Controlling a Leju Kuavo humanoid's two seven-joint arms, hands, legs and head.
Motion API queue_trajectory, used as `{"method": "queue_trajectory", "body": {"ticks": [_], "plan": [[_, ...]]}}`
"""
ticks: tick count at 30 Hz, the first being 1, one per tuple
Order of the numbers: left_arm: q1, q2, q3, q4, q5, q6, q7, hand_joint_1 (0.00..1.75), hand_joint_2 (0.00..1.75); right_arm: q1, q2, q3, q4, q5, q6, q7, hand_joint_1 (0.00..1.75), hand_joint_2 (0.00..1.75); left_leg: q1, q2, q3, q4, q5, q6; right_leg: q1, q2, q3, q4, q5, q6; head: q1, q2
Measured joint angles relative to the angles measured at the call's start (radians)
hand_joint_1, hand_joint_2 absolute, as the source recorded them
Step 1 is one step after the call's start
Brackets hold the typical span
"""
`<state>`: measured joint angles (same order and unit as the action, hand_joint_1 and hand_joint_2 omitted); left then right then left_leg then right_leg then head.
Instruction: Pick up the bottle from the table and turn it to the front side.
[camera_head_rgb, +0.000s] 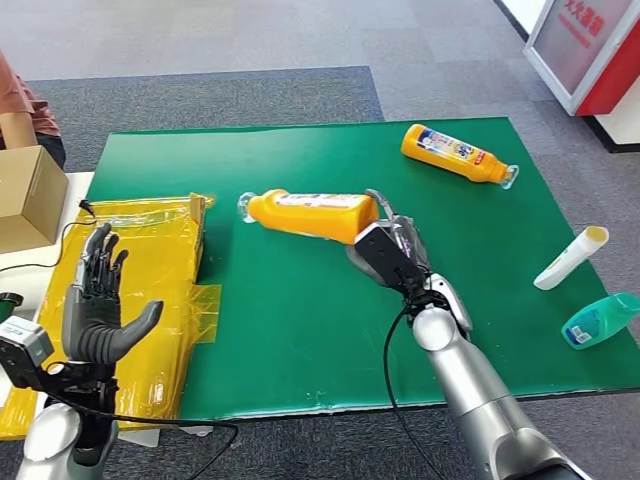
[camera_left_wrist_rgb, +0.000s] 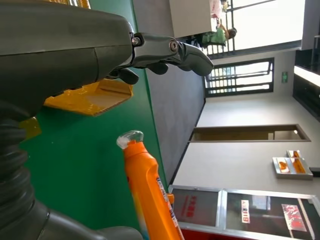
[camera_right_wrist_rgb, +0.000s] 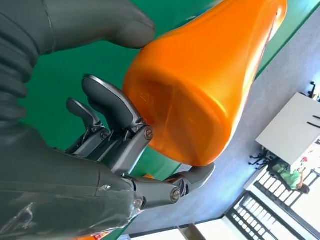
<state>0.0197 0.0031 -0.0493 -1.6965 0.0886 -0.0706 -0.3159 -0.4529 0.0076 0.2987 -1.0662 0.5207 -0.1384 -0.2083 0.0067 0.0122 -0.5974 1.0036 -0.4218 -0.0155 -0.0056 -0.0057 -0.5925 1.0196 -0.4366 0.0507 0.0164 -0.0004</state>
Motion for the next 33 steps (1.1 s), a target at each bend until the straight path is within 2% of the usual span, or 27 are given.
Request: {"method": "queue_trajectory", "body": {"ticks": [13, 20, 27, 33], "plan": [[-0.001, 0.000, 0.000, 0.010, 0.015, 0.005, 0.002, 0.00, 1.75, 0.003, 0.000, -0.001, -0.008, -0.043, -0.031, -0.018, 1.75, 1.75, 0.000, 0.000, 0.000, 0.000, 0.000, 0.000, 0.000, 0.000, 0.000, 0.000, 0.000, 0.000, 0.000, 0.000], [-0.040, -0.011, -0.006, 0.084, 0.106, 0.000, 0.002, 0.00, 1.75, 0.006, 0.026, -0.019, -0.068, -0.240, -0.028, -0.070, 1.75, 1.75, 0.000, 0.000, 0.000, 0.000, 0.000, 0.000, 0.000, 0.000, 0.000, 0.000, 0.000, 0.000, 0.000, 0.000], [-0.092, -0.020, -0.036, 0.170, 0.149, 0.019, -0.002, 0.00, 1.75, 0.003, 0.041, -0.024, -0.135, -0.350, -0.037, -0.080, 1.75, 1.75, 0.000, 0.000, 0.000, 0.000, 0.001, -0.001, 0.000, 0.000, 0.000, 0.000, 0.000, 0.000, 0.000, 0.000], [-0.127, -0.029, -0.043, 0.206, 0.219, 0.024, -0.013, 0.00, 1.75, 0.002, 0.052, -0.024, -0.171, -0.445, -0.006, -0.090, 1.75, 1.75, 0.000, 0.000, 0.000, 0.000, 0.001, -0.001, 0.000, 0.000, 0.000, 0.000, 0.000, 0.000, 0.000, 0.000]]}}
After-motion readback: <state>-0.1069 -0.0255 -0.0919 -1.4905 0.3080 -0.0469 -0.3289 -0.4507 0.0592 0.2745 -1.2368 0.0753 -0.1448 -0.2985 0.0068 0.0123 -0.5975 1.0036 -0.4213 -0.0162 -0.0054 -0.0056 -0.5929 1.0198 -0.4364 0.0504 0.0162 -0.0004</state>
